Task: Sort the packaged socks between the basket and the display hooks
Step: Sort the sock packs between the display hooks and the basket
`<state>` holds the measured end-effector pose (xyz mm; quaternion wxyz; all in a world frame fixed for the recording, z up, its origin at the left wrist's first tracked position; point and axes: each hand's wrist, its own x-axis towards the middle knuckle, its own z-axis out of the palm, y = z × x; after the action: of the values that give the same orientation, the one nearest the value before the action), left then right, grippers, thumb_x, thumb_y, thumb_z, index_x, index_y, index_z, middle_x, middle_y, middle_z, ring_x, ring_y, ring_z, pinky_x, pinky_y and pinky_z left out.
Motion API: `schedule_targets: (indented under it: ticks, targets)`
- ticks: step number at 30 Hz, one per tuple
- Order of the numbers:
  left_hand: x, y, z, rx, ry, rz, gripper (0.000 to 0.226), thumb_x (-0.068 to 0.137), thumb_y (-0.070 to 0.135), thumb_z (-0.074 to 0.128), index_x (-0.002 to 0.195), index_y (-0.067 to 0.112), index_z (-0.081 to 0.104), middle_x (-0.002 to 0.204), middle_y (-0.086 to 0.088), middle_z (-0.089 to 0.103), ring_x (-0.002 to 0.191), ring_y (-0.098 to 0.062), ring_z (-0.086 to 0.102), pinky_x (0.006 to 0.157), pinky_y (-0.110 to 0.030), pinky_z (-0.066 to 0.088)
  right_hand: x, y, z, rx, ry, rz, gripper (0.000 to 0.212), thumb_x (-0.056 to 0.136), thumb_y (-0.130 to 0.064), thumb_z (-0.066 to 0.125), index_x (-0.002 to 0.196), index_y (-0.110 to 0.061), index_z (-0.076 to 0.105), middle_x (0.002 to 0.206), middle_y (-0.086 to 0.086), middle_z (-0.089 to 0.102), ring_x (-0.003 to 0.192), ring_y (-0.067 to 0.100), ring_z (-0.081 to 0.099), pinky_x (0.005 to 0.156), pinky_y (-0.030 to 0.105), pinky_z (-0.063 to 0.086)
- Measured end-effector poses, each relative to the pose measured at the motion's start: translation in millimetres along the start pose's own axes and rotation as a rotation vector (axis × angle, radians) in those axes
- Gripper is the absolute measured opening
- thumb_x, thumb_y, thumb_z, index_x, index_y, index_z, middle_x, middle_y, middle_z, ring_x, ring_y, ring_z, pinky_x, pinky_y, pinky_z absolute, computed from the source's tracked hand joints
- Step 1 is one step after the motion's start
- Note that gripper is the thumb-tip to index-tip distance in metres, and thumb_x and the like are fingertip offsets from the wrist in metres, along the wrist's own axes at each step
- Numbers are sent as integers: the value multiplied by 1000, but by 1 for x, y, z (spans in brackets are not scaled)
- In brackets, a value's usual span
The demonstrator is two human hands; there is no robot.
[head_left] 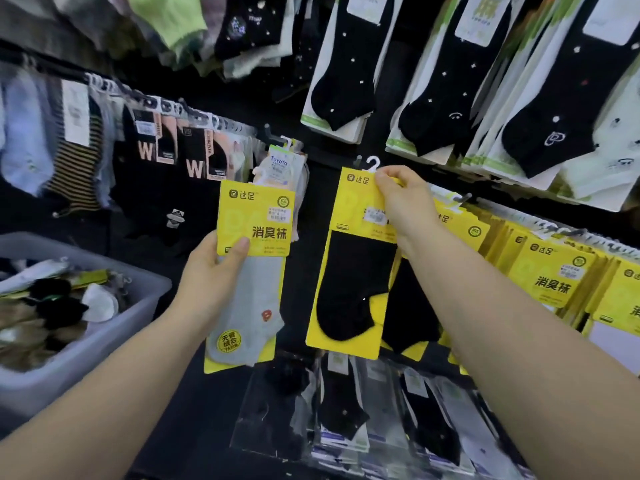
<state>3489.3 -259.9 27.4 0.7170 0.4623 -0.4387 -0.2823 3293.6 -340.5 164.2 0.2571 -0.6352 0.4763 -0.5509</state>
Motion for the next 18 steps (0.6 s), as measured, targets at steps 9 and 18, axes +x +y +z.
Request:
schedule_targets:
  ticks: [9, 18]
  targets:
    - [0, -1, -10, -23, -82, -51, 8, 94, 35, 56, 94, 34, 64, 92, 15, 74, 83, -8, 72, 70, -30, 53, 24, 3, 31, -183, -20, -50, 10, 96, -25, 52, 93, -21, 60, 78, -5, 54, 58, 5, 43, 45, 16, 38]
    - [-7, 10, 12, -98, -233, -67, 13, 96, 30, 53, 104, 37, 61, 94, 17, 74, 83, -3, 71, 61, -15, 54, -22, 2, 27, -140, -23, -160, 22, 90, -40, 56, 105, -24, 54, 115, -2, 55, 96, -3, 55, 76, 23, 44]
